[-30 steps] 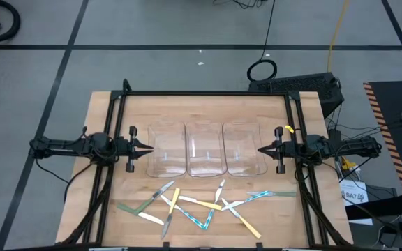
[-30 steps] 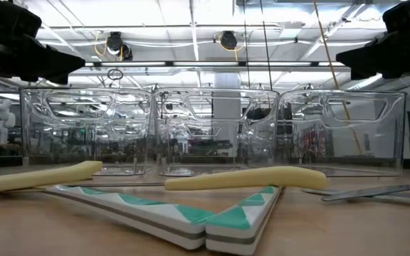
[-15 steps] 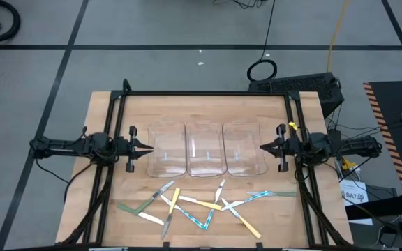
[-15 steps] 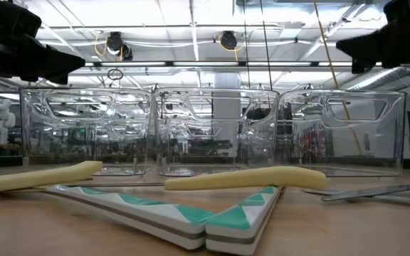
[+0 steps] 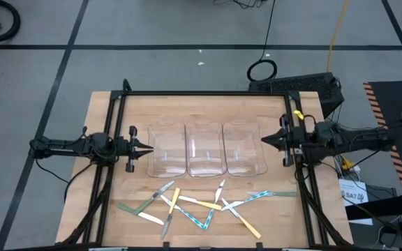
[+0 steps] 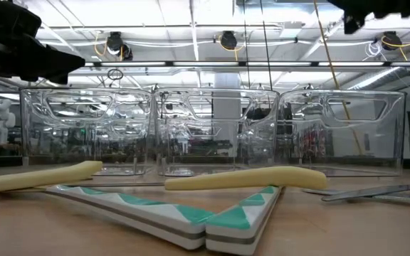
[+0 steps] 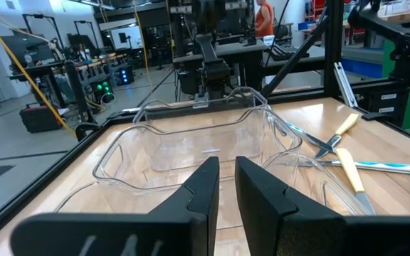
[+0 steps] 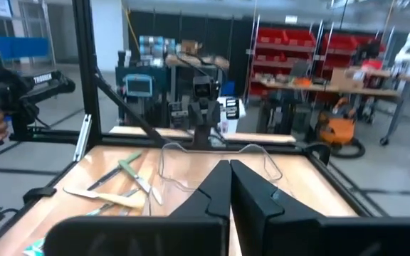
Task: Sort silverware by color (type)
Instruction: Put the right blue knife into the middle transparent bin
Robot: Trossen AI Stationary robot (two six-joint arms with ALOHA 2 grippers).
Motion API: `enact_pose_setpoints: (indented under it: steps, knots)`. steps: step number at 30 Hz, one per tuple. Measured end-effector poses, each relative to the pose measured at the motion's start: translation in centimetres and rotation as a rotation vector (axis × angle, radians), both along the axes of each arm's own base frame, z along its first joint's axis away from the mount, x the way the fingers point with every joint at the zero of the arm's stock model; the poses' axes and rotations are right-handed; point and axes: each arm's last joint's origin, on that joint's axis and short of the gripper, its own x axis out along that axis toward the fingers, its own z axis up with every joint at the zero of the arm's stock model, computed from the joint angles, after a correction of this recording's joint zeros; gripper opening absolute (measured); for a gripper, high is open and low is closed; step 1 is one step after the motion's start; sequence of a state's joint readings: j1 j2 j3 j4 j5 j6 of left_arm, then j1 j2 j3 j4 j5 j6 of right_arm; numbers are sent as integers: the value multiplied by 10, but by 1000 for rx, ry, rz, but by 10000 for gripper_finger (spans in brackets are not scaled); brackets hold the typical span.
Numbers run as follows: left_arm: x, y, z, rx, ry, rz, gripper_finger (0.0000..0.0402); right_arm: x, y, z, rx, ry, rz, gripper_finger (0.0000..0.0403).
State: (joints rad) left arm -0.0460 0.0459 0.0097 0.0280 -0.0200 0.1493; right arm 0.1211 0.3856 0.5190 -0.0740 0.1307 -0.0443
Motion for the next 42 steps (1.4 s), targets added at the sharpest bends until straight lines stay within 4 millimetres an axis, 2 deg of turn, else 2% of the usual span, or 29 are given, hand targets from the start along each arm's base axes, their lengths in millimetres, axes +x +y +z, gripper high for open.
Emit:
enact_pose_setpoints:
  steps: [5,11,14,22,26,33,42]
  knots:
    - [0,0,0,0,-1,0,56,18,2,46,36,69,-2,2]
    - [0,0,0,2,-3,-1,56,40,5,90,96,165,-11,2]
    - [0,0,0,-52,0,0,56,48,6,111,114,183,-15,2]
    - [0,0,-1,-209,21,-3,56,60,8,146,159,241,-22,2]
    - [0,0,-1,-212,24,-3,56,65,14,145,173,287,0,2]
    - [0,0,-2,-282,29,-1,56,76,34,125,152,463,55,2]
    - [0,0,-2,-221,37,0,56,101,58,105,130,562,42,2]
